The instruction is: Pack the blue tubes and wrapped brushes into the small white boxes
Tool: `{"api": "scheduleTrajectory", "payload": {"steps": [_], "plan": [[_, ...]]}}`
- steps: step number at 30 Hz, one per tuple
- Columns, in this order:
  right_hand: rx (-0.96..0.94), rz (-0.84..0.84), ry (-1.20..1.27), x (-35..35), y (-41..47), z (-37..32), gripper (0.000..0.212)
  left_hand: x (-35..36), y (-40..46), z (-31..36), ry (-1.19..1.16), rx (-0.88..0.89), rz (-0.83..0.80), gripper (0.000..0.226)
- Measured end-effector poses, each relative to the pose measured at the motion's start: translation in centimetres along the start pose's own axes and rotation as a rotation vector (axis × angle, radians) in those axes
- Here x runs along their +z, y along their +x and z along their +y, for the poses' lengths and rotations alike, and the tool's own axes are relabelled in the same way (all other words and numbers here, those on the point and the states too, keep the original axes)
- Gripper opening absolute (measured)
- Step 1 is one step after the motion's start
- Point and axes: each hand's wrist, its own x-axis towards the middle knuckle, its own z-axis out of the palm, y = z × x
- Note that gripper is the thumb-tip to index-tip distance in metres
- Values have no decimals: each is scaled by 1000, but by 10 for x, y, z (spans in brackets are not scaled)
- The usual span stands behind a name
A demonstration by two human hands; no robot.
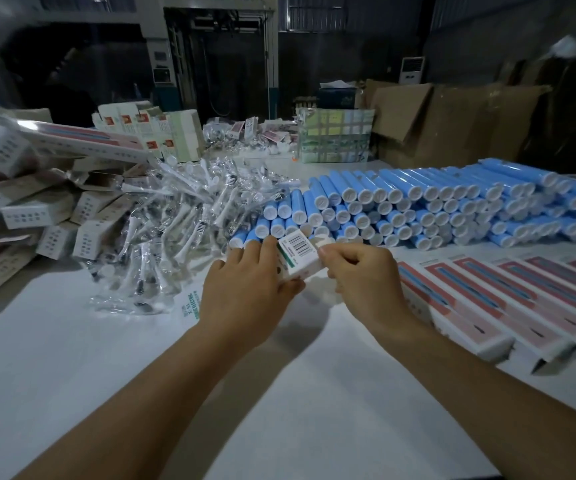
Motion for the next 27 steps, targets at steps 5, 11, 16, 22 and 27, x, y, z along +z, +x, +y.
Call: {"api": "scheduleTrajectory", "payload": {"steps": [5, 11, 16, 22, 27], "plan": [[-12, -48, -36, 3, -5, -1, 19, 0, -4, 4, 75, 48, 3, 74], [37, -67, 3, 2, -3, 2, 23, -1, -7, 5, 115, 87, 8, 74], [83, -145, -10, 3, 0, 5, 34, 2, -9, 10, 134, 134, -14, 78], [122, -129, 4, 5, -2, 6, 10, 1, -11, 11, 160, 128, -24, 77], [147, -168, -113, 13, -3, 7, 12, 2, -13, 14, 239, 157, -39, 71]]}}
